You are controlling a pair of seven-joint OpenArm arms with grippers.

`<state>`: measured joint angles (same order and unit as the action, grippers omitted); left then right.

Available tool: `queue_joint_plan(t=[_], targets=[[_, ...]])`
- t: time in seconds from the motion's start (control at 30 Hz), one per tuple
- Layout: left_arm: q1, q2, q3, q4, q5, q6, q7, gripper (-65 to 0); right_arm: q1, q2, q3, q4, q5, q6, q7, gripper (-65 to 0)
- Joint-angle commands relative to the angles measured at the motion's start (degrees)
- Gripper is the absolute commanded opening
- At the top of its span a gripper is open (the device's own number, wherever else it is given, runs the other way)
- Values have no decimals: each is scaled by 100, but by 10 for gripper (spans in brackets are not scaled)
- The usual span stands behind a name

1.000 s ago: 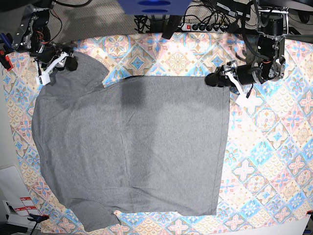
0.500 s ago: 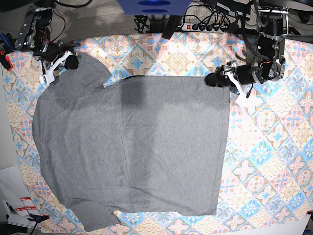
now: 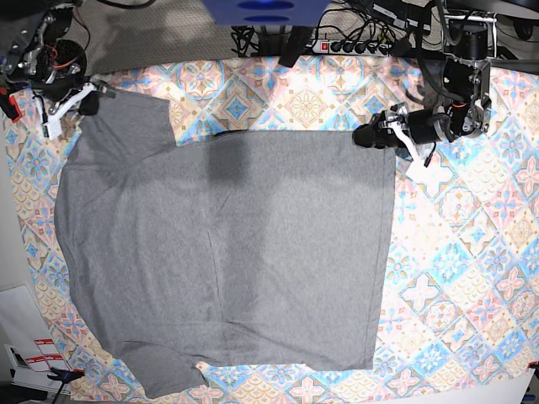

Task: Fold the T-shirt properly
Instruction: 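Pinch the shoulder edge with right gripper and hem corner with left gripper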

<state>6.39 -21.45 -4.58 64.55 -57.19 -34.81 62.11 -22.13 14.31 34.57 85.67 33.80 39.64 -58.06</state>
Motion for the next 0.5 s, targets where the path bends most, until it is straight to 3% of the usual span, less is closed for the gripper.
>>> queue_joint_plan(t=[0.0, 0.47], targets=[[7, -66, 5, 28, 167, 30, 150, -402, 28, 60, 20, 150, 106, 36, 26, -639], [-415, -39, 146, 46, 158, 30, 141, -402, 28, 68, 20, 158, 97, 36, -132, -639]])
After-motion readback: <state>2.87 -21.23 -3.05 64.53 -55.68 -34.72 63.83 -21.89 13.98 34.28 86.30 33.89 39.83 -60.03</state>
